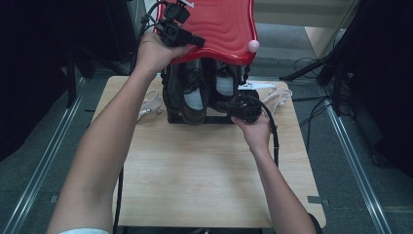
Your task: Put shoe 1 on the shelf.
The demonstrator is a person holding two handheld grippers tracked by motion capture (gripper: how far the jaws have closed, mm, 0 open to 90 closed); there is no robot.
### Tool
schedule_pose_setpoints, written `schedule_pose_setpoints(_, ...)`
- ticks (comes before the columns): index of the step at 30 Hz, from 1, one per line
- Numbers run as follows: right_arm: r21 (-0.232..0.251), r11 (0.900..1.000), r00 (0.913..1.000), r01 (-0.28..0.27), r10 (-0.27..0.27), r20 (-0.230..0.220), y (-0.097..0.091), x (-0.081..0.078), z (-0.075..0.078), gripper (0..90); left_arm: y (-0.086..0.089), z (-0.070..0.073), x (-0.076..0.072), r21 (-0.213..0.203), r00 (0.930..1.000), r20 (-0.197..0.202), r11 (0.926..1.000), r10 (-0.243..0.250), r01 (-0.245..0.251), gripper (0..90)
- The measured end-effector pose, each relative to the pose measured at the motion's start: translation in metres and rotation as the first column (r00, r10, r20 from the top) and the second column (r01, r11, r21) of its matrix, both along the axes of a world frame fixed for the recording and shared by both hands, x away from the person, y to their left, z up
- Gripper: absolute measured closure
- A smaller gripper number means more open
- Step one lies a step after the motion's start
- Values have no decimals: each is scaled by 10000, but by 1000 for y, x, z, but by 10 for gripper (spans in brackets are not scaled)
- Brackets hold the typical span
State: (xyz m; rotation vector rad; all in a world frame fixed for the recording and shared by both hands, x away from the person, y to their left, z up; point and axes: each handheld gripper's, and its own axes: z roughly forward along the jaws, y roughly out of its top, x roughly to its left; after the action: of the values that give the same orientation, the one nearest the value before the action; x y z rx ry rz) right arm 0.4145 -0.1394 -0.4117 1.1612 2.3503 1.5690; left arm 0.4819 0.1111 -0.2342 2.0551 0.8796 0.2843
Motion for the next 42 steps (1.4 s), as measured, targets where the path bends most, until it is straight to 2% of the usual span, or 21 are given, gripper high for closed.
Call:
schedule_pose_setpoints(2,45,9999,9999,104,-104,136,-2,3,0,900,0,0,0,7,10000,4,10000,-27,27,900)
schedule_pose_setpoints(5,132,9979,9973,635,-639,348,-6,7,0,900,0,0,0,29,10000,19,10000,-26,26,900)
schedule_pose_setpoints(8,313,9968,9970,731,-738,225,-7,9,-1,900,0,0,0,26,10000,32,10000,-4,4,900)
schedule_pose_setpoints(10,-111,9958,9944,904,-896,568,-3,7,1,900,0,0,0,3,10000,29,10000,-12,12,900)
schedule_pose_setpoints(11,-429,9923,9900,1163,-1123,858,0,6,1,900,0,0,0,21,10000,47,10000,-21,21,900)
schedule_pose_setpoints(13,-841,9867,9880,1392,-1326,798,4,10,-4,900,0,0,0,29,10000,16,10000,-30,30,900)
schedule_pose_setpoints(14,-853,9875,9904,1328,-1288,503,4,13,-7,900,1,0,1,31,10000,1,10000,-35,35,900)
schedule_pose_setpoints(16,-238,9928,9930,1170,-1165,210,0,14,-11,900,0,0,0,44,10000,-21,10000,-69,69,900)
schedule_pose_setpoints(17,-115,9938,9938,1104,-1103,119,-1,13,-11,900,0,1,0,69,10000,-34,9999,-77,77,900)
schedule_pose_setpoints(20,45,9952,9950,979,-979,210,-3,7,-8,900,1,1,1,84,9999,-49,9999,-123,123,900)
schedule_pose_setpoints(27,-105,9988,9989,475,-475,21,8,-8,-13,900,1,1,0,95,9999,-18,9999,-108,108,900)
schedule_pose_setpoints(31,-198,9997,9998,121,-118,160,16,-17,-11,900,1,0,0,122,9999,29,9998,-125,125,900)
schedule_pose_setpoints(33,-161,9999,9997,-48,52,258,20,-22,-10,900,1,1,1,119,9999,13,9999,-121,121,900)
schedule_pose_setpoints(37,-16,9992,9992,-389,389,54,26,-28,-11,900,1,1,2,84,9998,-145,9999,-96,98,900)
schedule_pose_setpoints(42,-259,9962,9965,-831,831,-8,35,-35,-14,900,1,1,2,111,9999,-98,9998,-138,139,900)
